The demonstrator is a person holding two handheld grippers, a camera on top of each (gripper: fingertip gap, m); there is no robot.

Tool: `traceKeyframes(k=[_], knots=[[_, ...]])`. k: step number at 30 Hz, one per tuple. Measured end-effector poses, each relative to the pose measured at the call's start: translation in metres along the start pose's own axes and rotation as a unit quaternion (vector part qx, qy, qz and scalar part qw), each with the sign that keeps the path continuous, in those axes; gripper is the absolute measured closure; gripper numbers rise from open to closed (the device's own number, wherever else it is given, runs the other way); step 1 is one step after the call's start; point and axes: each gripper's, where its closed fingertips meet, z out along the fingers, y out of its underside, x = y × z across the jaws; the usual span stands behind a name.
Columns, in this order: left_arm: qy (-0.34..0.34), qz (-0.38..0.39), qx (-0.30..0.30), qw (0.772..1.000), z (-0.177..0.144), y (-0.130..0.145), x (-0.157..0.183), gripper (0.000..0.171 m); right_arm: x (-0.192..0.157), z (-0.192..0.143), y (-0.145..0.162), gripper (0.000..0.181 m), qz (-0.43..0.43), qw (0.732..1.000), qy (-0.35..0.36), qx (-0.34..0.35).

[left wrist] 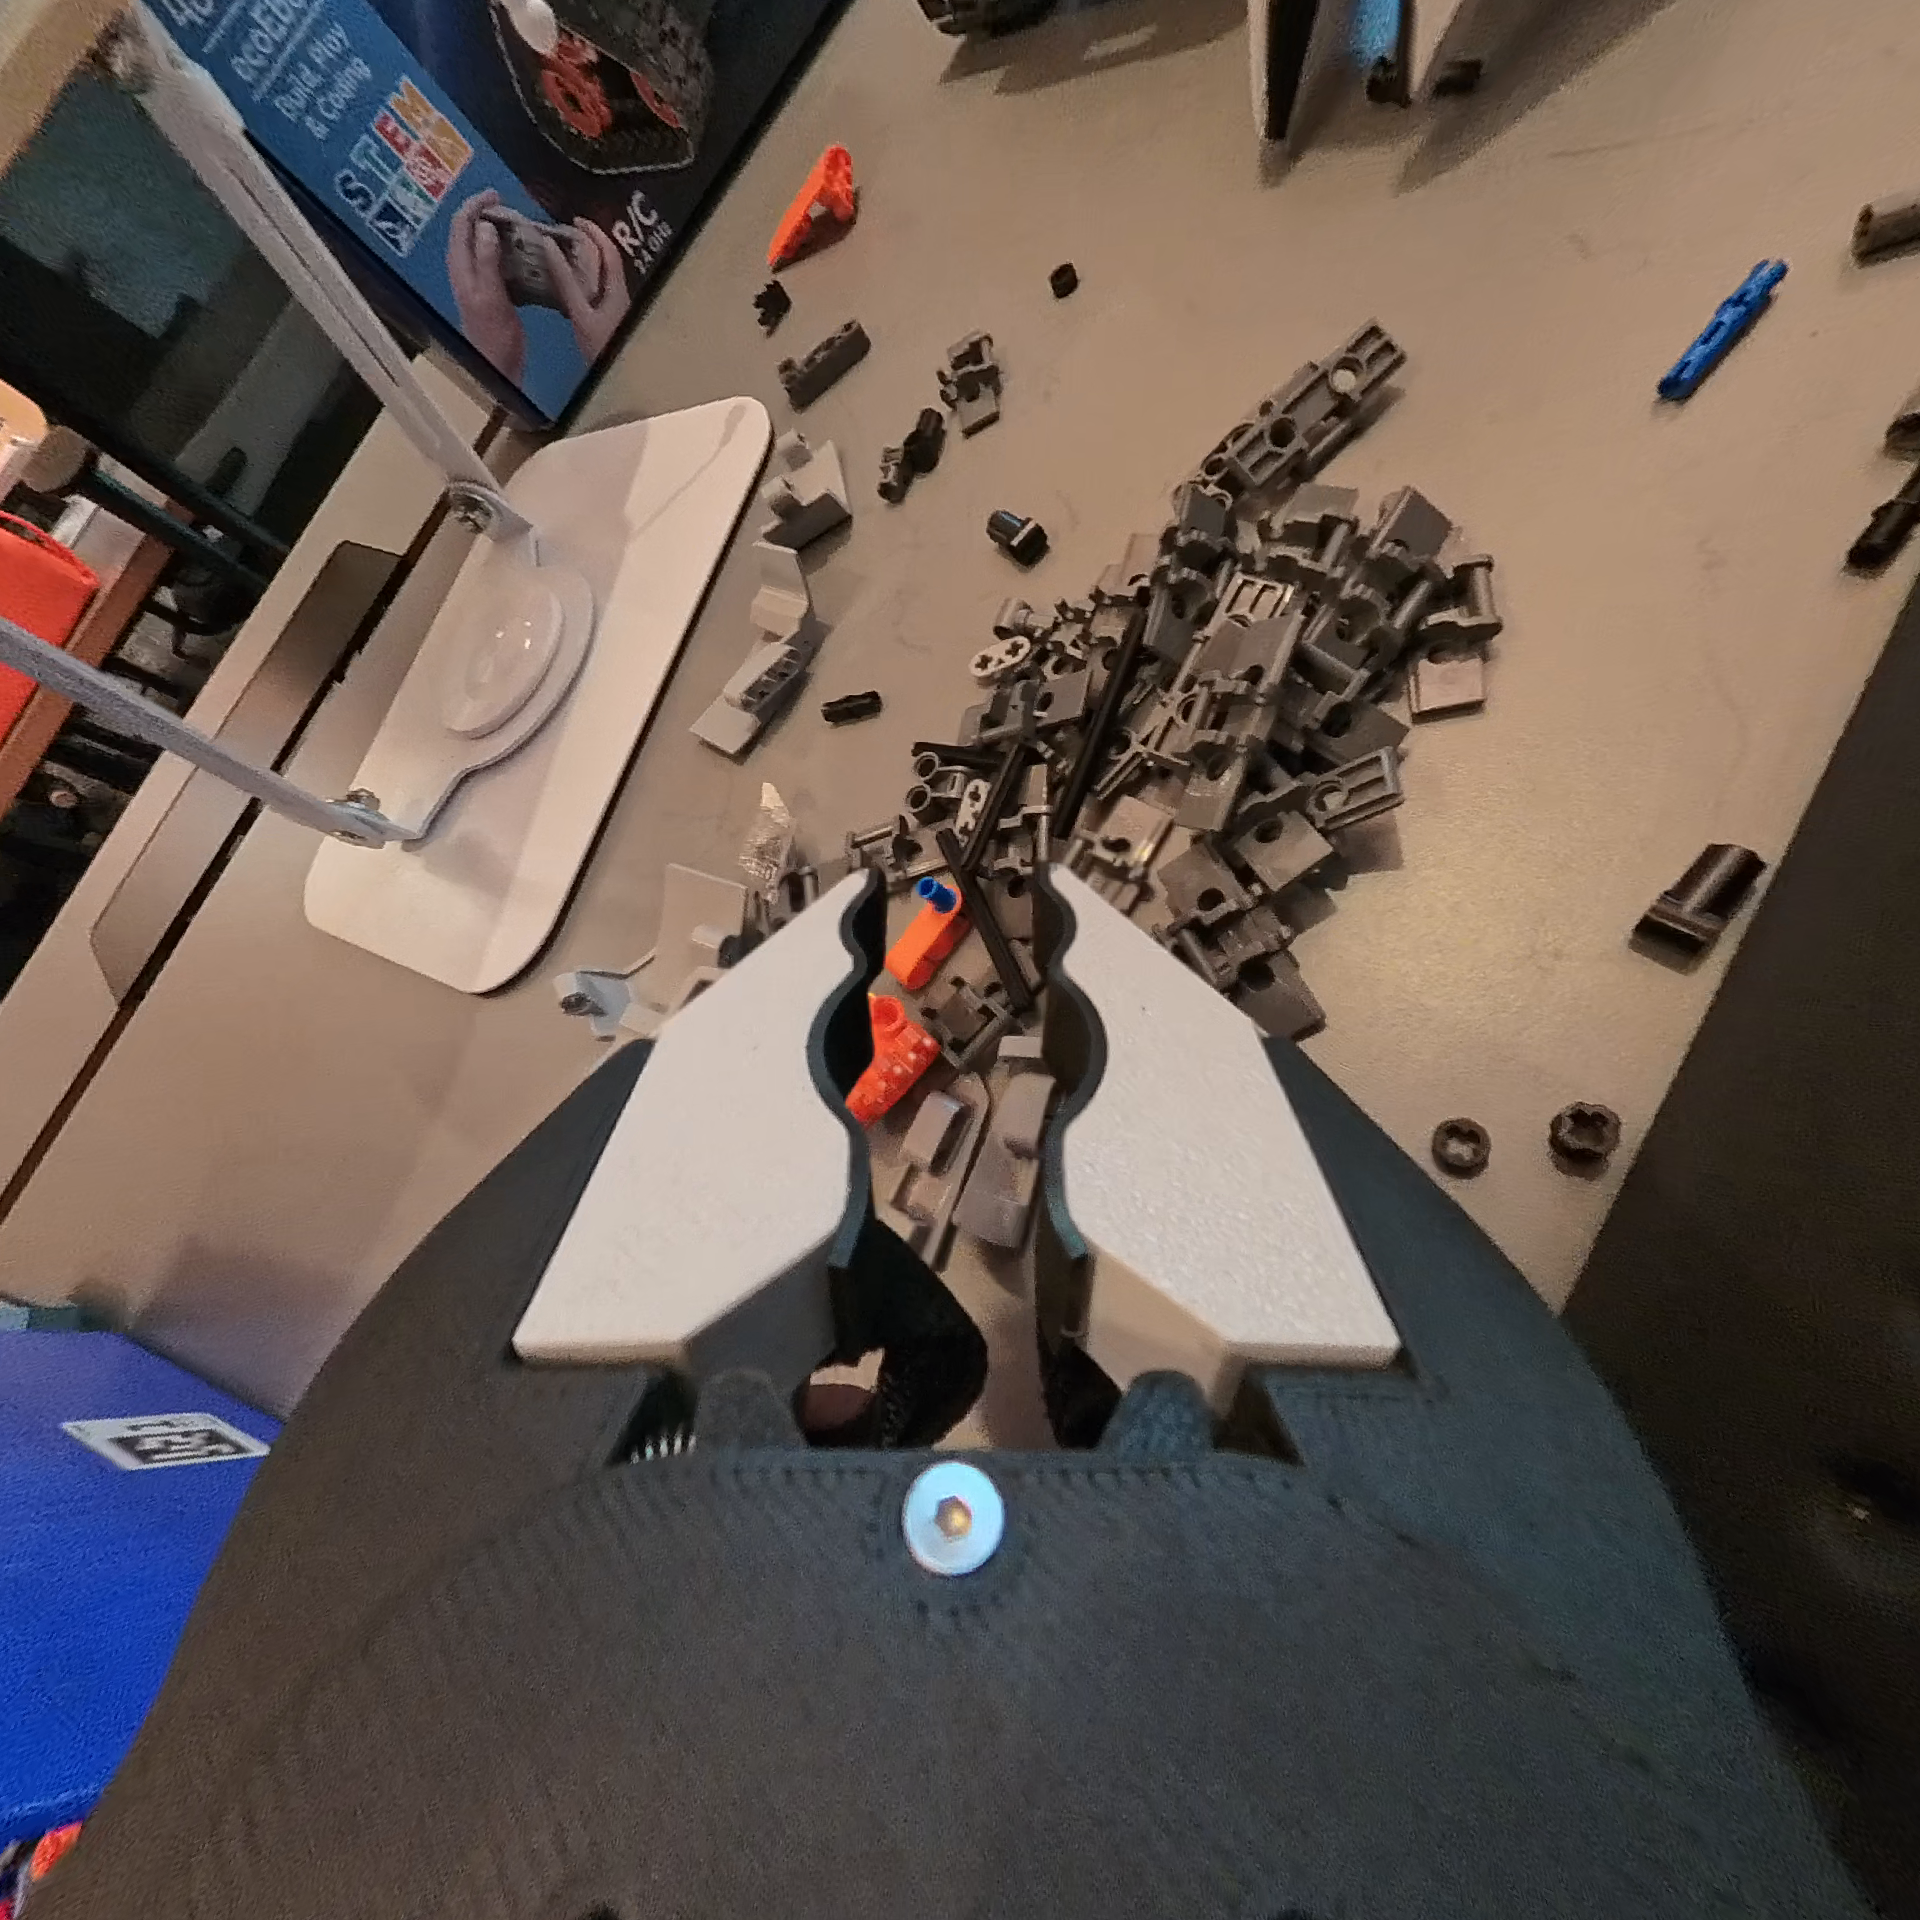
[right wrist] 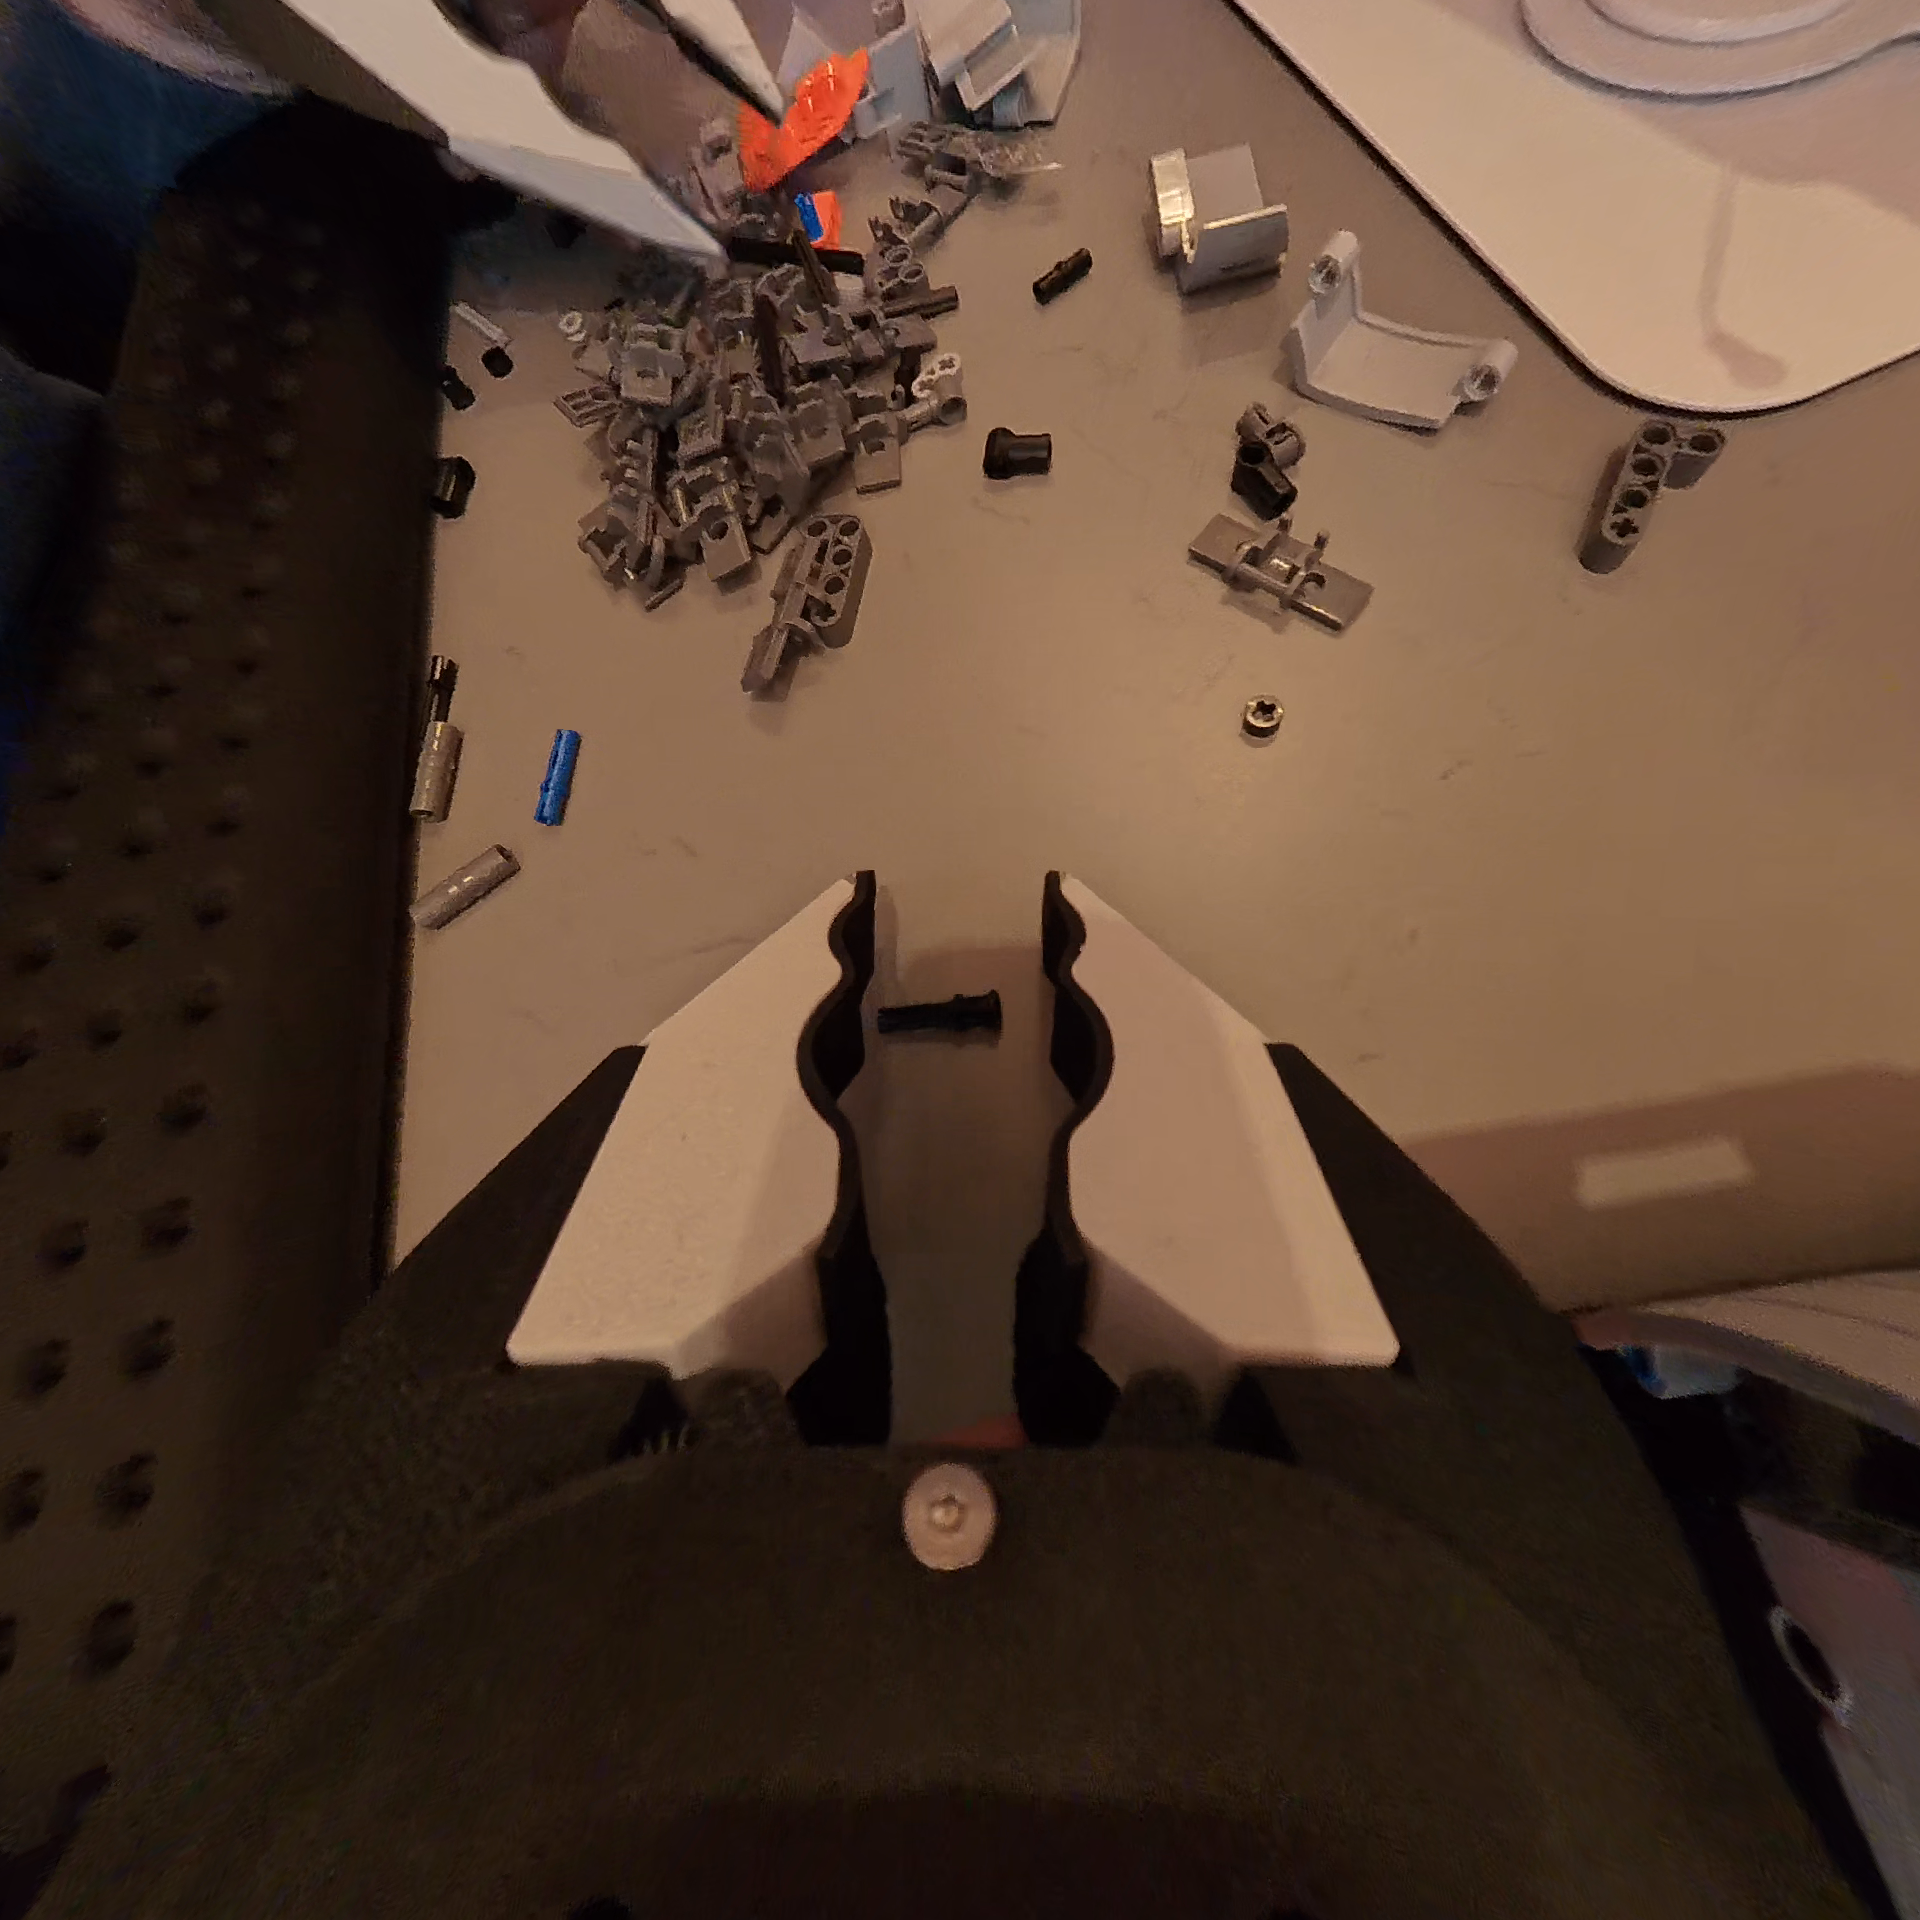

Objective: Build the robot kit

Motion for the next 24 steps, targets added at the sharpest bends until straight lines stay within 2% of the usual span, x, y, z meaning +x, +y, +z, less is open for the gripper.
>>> traceKeyframes(k=[6, 9, 13, 18, 24], knots=[[0.004, -0.020, 0.048, 0.999, -0.007, -0.015, -0.003, 0.144, -0.014, 0.008, -0.002, 0.149, -0.048, 0.999, -0.006, -0.014], [-0.018, -0.024, 0.042, 0.999, -0.010, -0.013, -0.013, 0.143, -0.018, 0.008, -0.006, 0.148, -0.073, 0.997, 0.004, -0.019], [-0.027, -0.034, 0.037, 0.998, -0.015, -0.012, -0.018, 0.141, -0.027, 0.000, -0.026, 0.147, -0.107, 0.994, 0.017, 0.014], [-0.018, -0.044, 0.022, 0.999, -0.023, -0.005, -0.015, 0.141, -0.038, -0.004, -0.040, 0.146, -0.141, 0.989, 0.029, 0.030], [-0.018, -0.054, 0.012, 0.998, -0.034, -0.001, -0.009, 0.143, -0.054, -0.001, -0.042, 0.154, -0.155, 0.988, 0.013, 0.017]])
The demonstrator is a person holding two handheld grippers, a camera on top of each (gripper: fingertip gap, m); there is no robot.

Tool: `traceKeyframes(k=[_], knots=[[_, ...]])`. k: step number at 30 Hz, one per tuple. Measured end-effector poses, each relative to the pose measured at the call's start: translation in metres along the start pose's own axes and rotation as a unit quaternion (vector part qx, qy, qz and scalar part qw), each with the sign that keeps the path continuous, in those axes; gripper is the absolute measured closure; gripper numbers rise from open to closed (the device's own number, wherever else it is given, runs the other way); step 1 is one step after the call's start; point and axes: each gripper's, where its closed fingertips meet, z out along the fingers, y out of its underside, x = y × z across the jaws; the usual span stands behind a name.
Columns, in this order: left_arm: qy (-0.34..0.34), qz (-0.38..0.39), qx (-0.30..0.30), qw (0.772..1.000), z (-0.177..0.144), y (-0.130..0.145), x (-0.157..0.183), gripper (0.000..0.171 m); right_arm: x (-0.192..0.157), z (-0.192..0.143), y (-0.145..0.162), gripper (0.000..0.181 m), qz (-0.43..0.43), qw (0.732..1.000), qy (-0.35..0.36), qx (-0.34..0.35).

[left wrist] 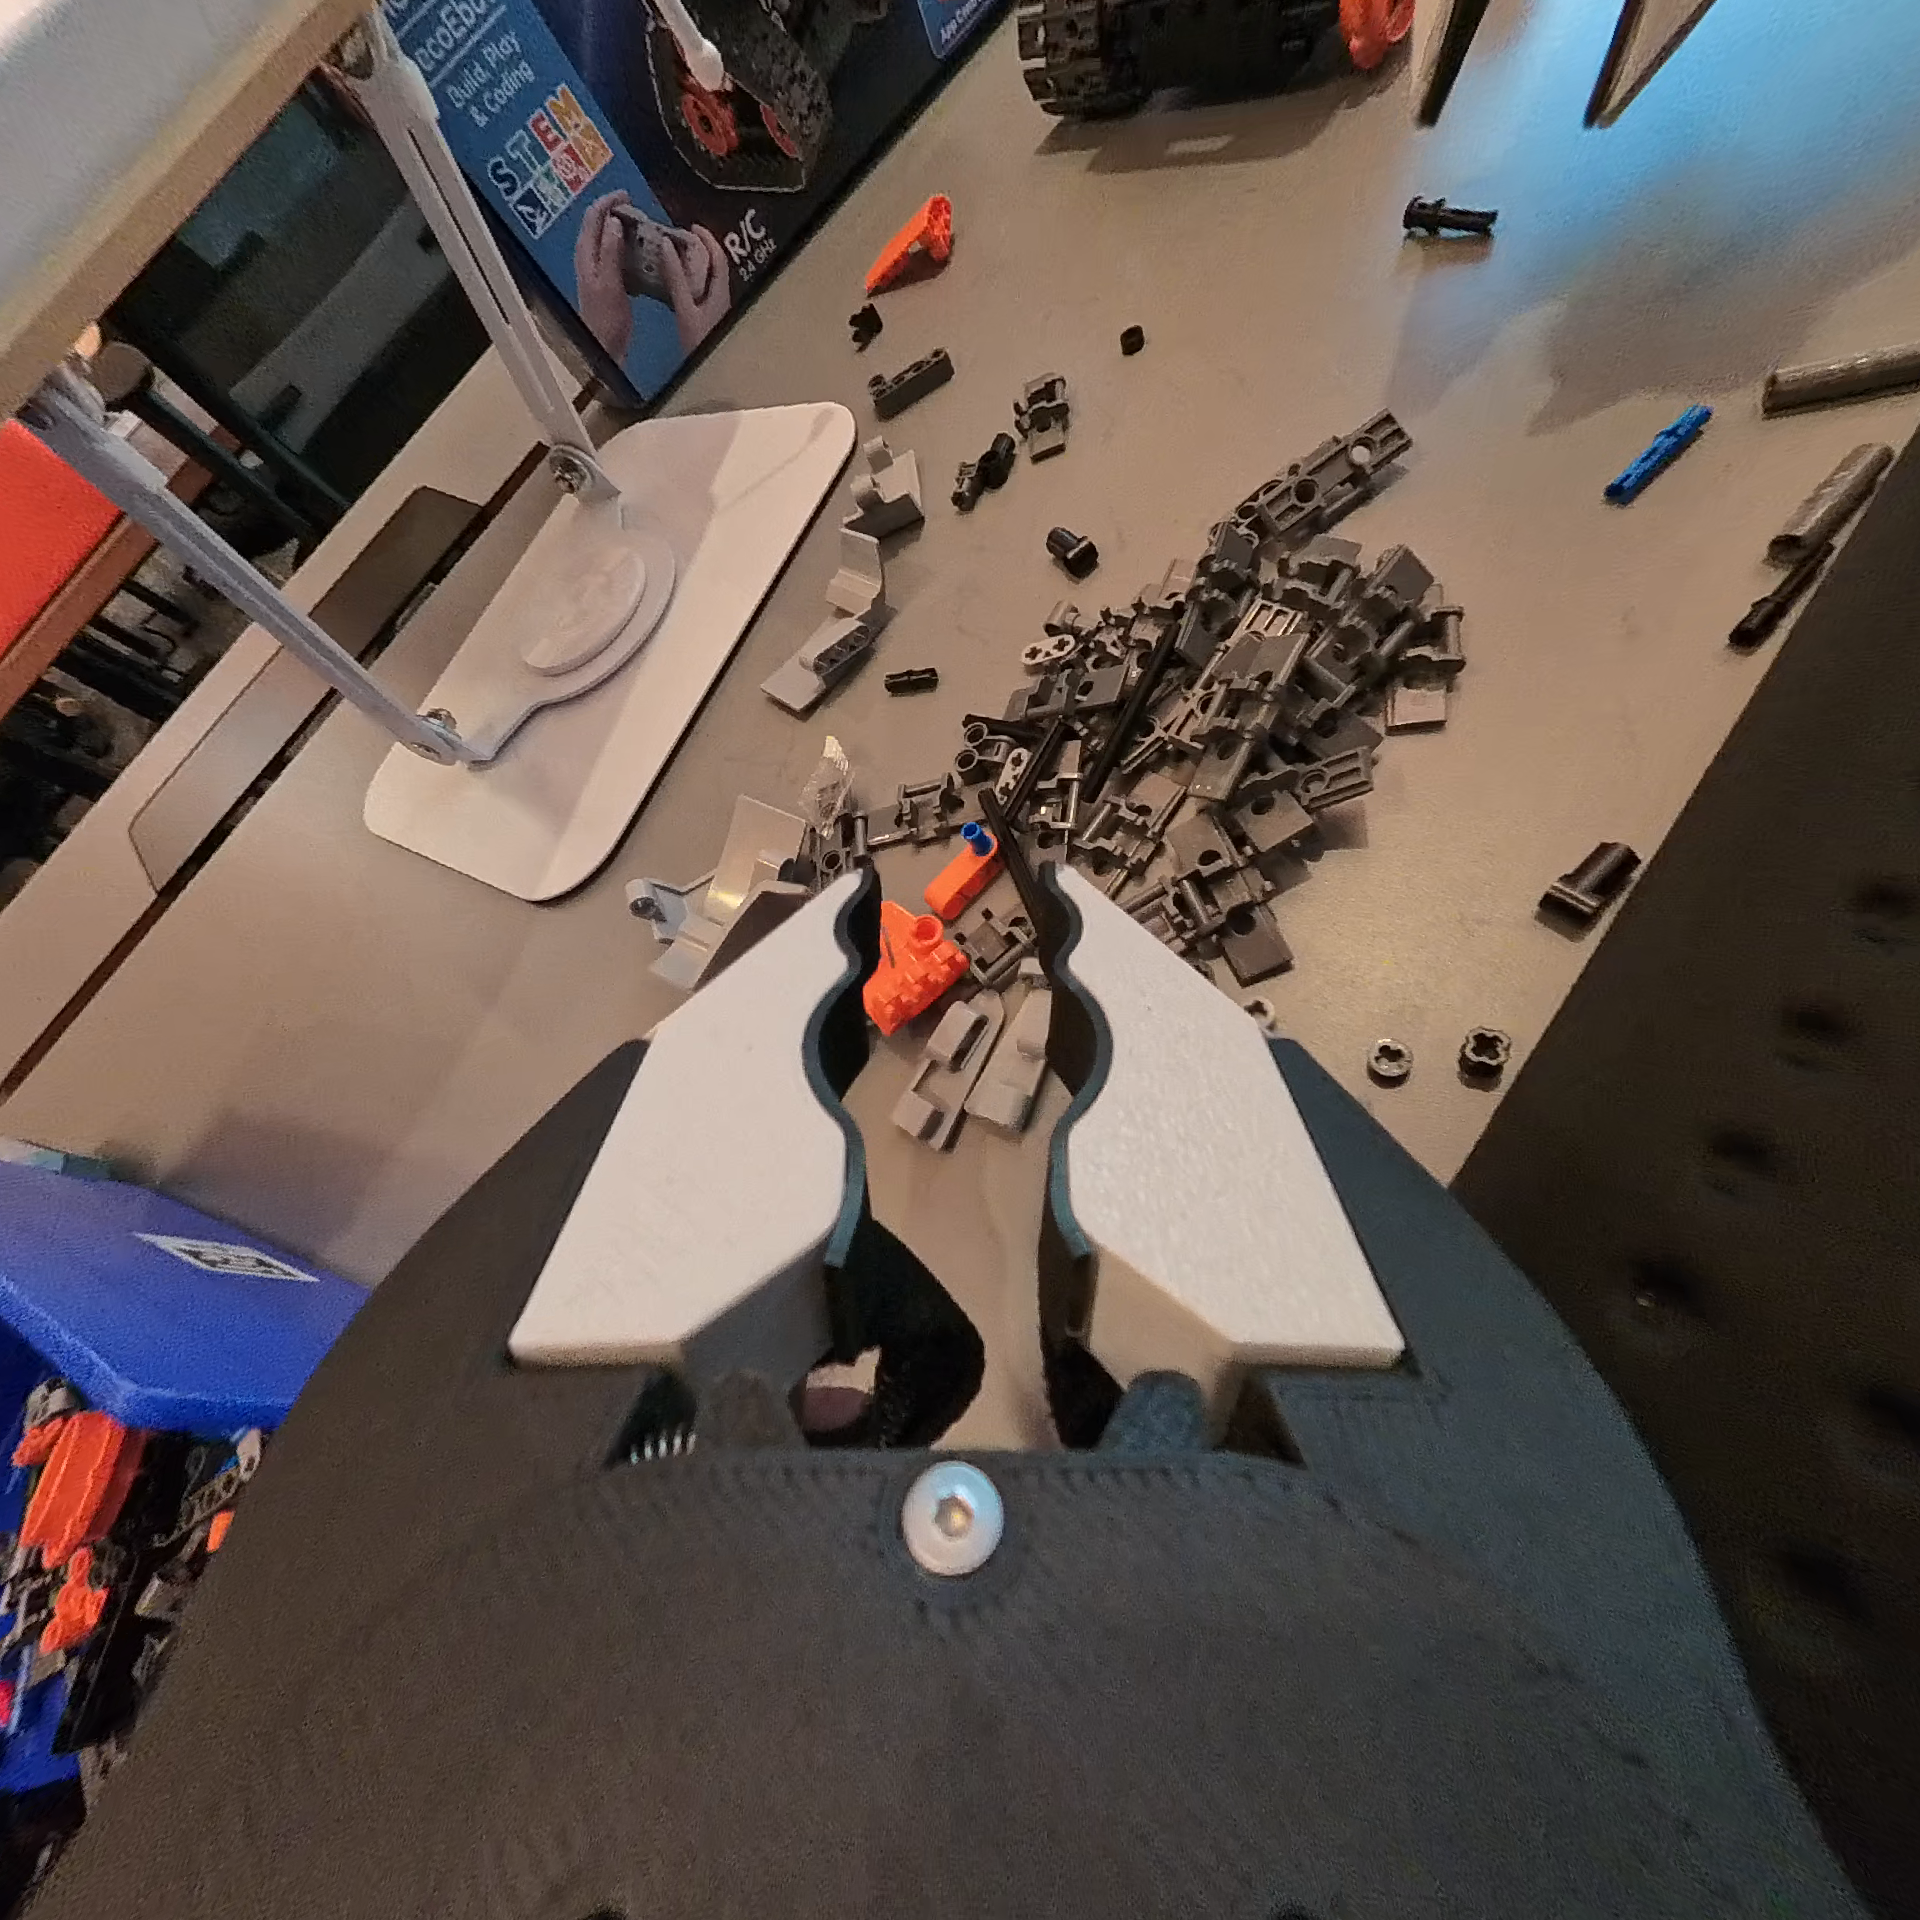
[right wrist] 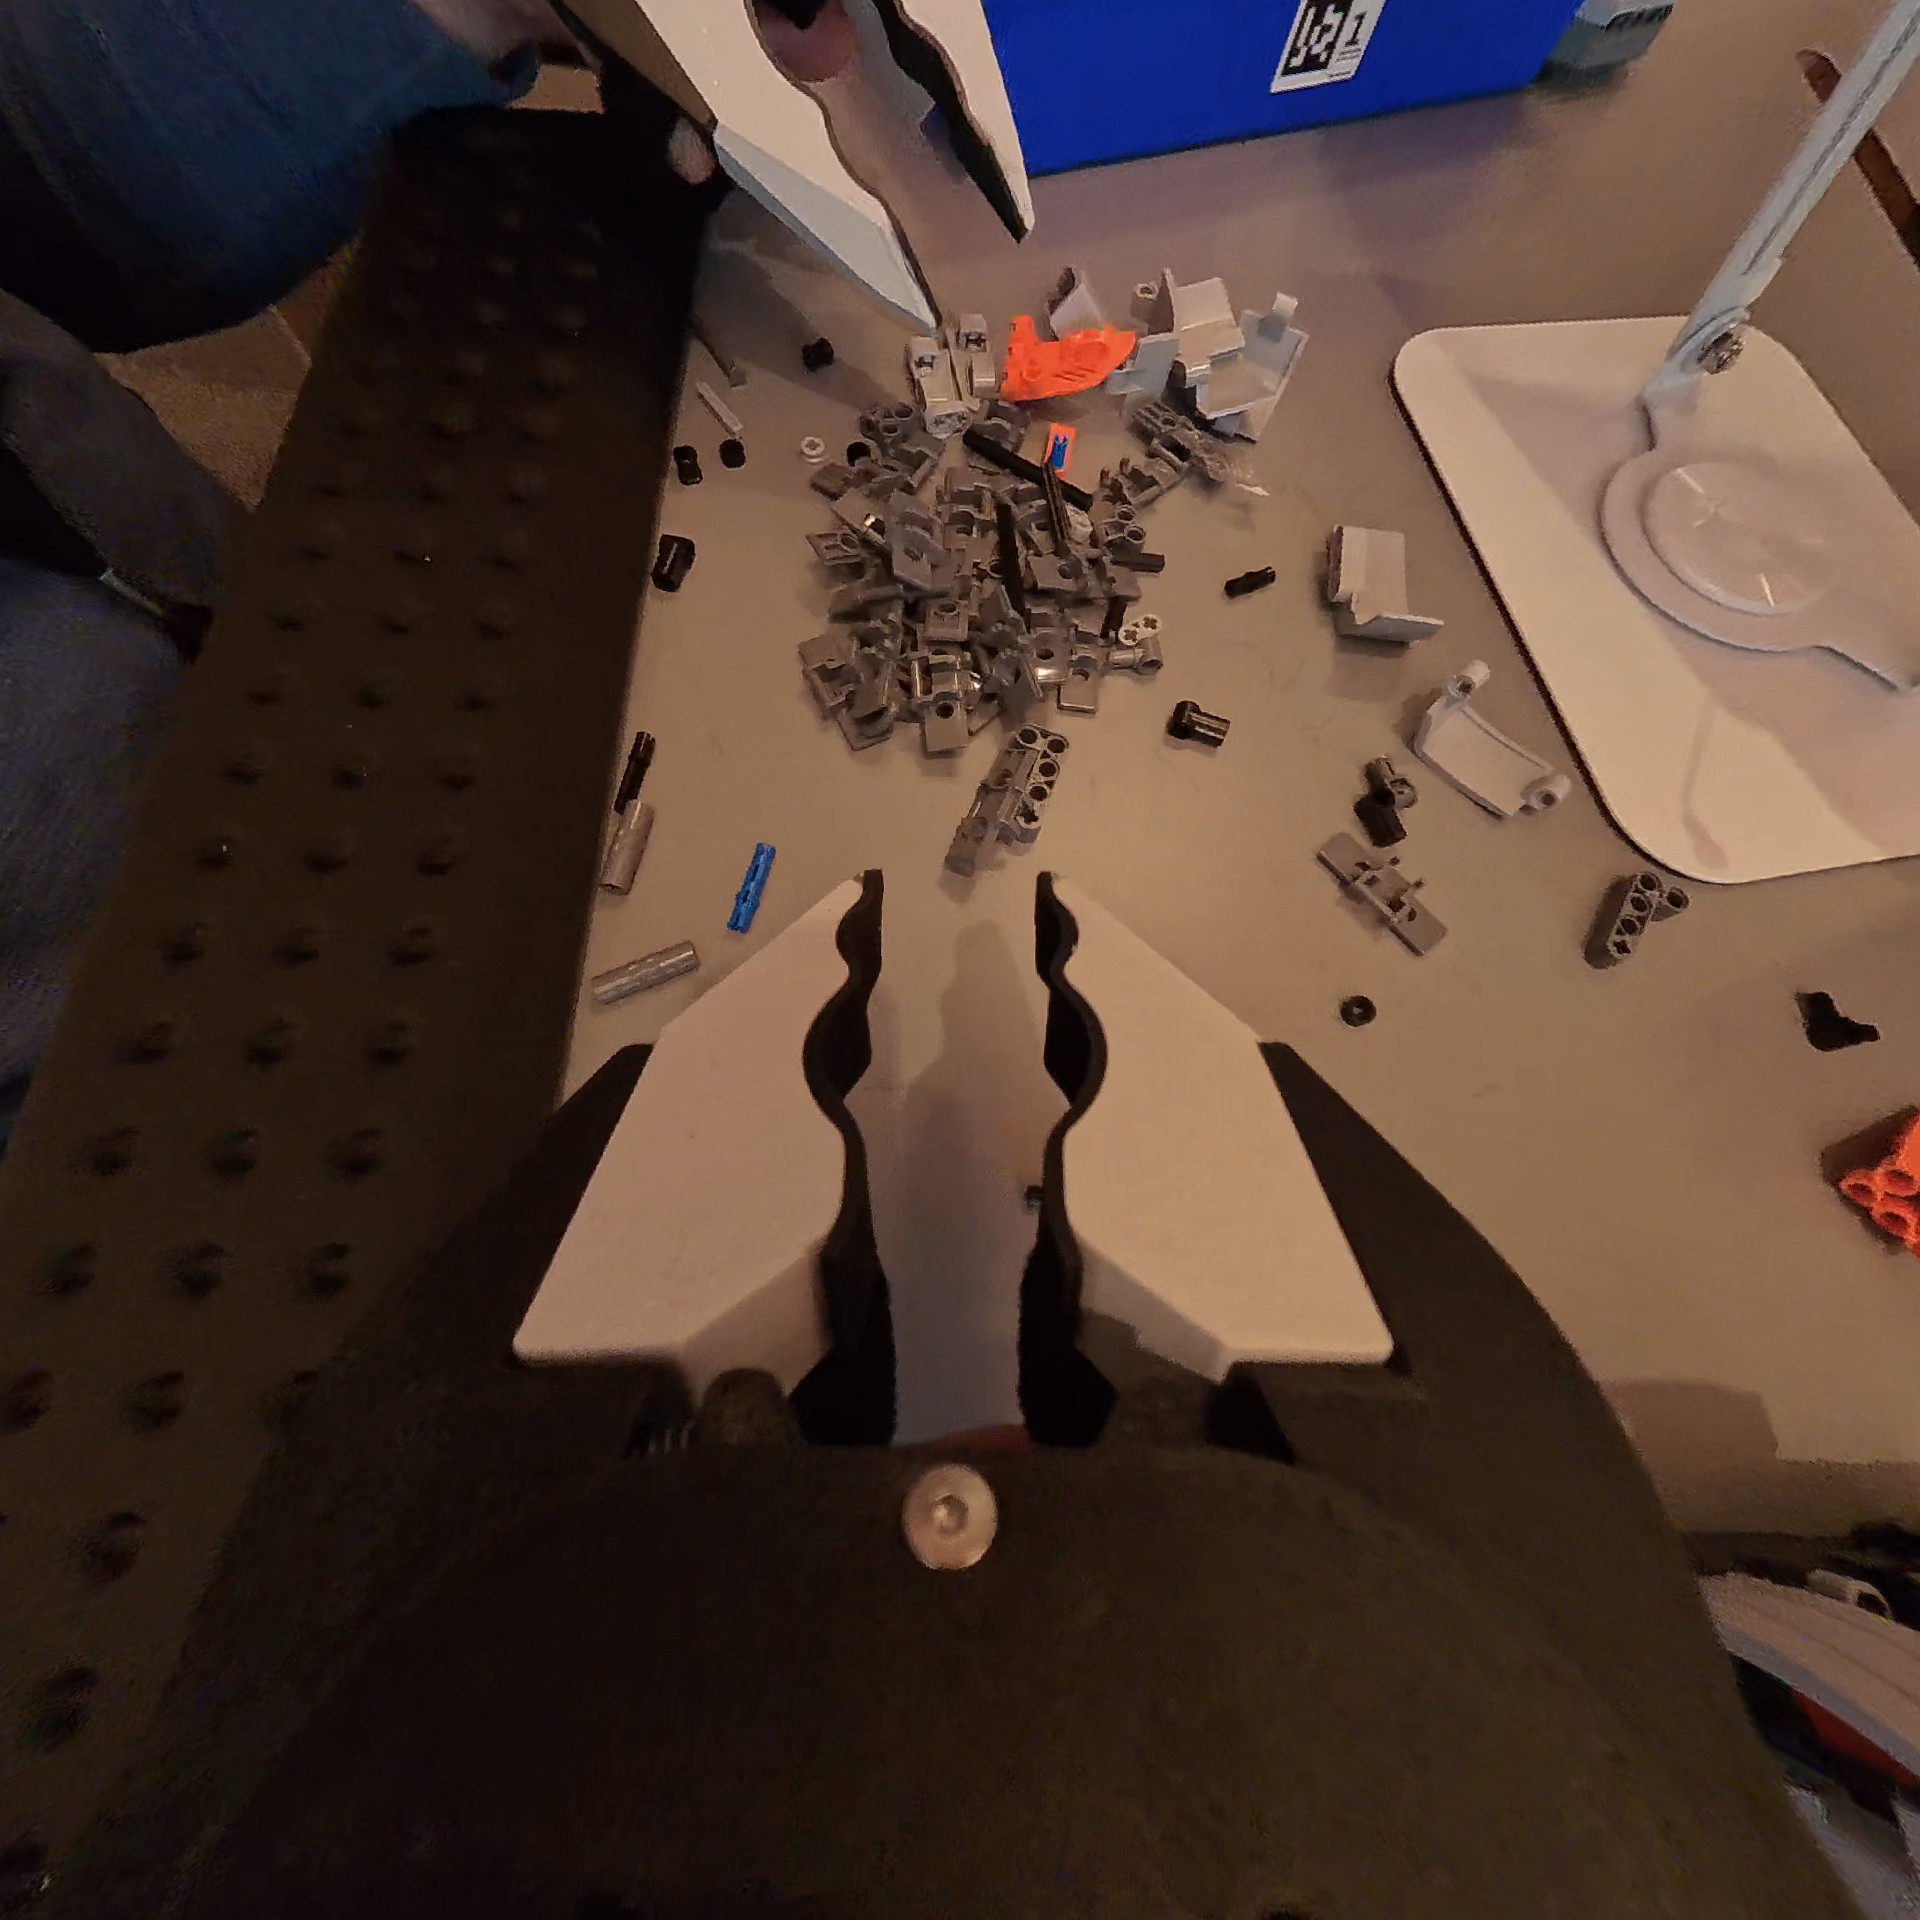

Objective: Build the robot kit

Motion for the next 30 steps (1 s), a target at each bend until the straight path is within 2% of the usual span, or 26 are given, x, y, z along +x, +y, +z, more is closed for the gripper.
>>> traceKeyframes(k=[8, 11, 15, 17, 21, 23, 26, 28, 30], knots=[[0.010, 0.025, -0.028, 0.999, 0.003, -0.002, 0.016, 0.142, 0.000, 0.032, -0.002, 0.152, 0.007, 0.999, 0.018, -0.039], [0.022, 0.035, -0.027, 0.999, 0.008, -0.010, 0.024, 0.142, 0.005, 0.044, 0.011, 0.153, 0.015, 0.996, 0.032, -0.076], [0.031, 0.054, -0.029, 0.998, 0.018, -0.021, 0.033, 0.143, 0.009, 0.054, 0.022, 0.164, 0.017, 0.994, 0.041, -0.102], [0.035, 0.063, -0.029, 0.997, 0.023, -0.028, 0.037, 0.143, 0.009, 0.054, 0.022, 0.173, 0.014, 0.994, 0.041, -0.102], [0.053, 0.091, -0.034, 0.994, 0.037, -0.043, 0.049, 0.143, 0.011, 0.047, 0.019, 0.174, 0.003, 0.994, 0.057, -0.095], [0.062, 0.111, -0.041, 0.991, 0.044, -0.050, 0.055, 0.143, 0.015, 0.038, 0.018, 0.174, -0.032, 0.990, 0.087, -0.102], [0.076, 0.123, -0.042, 0.989, 0.054, -0.059, 0.067, 0.143, 0.022, 0.024, 0.024, 0.174, -0.140, 0.964, 0.164, -0.157], [0.084, 0.127, -0.045, 0.987, 0.062, -0.064, 0.074, 0.143, 0.026, 0.019, 0.031, 0.173, -0.232, 0.926, 0.213, -0.209], [0.082, 0.136, -0.054, 0.986, 0.071, -0.068, 0.078, 0.143, 0.020, 0.020, 0.031, 0.173, -0.306, 0.895, 0.233, -0.227]])
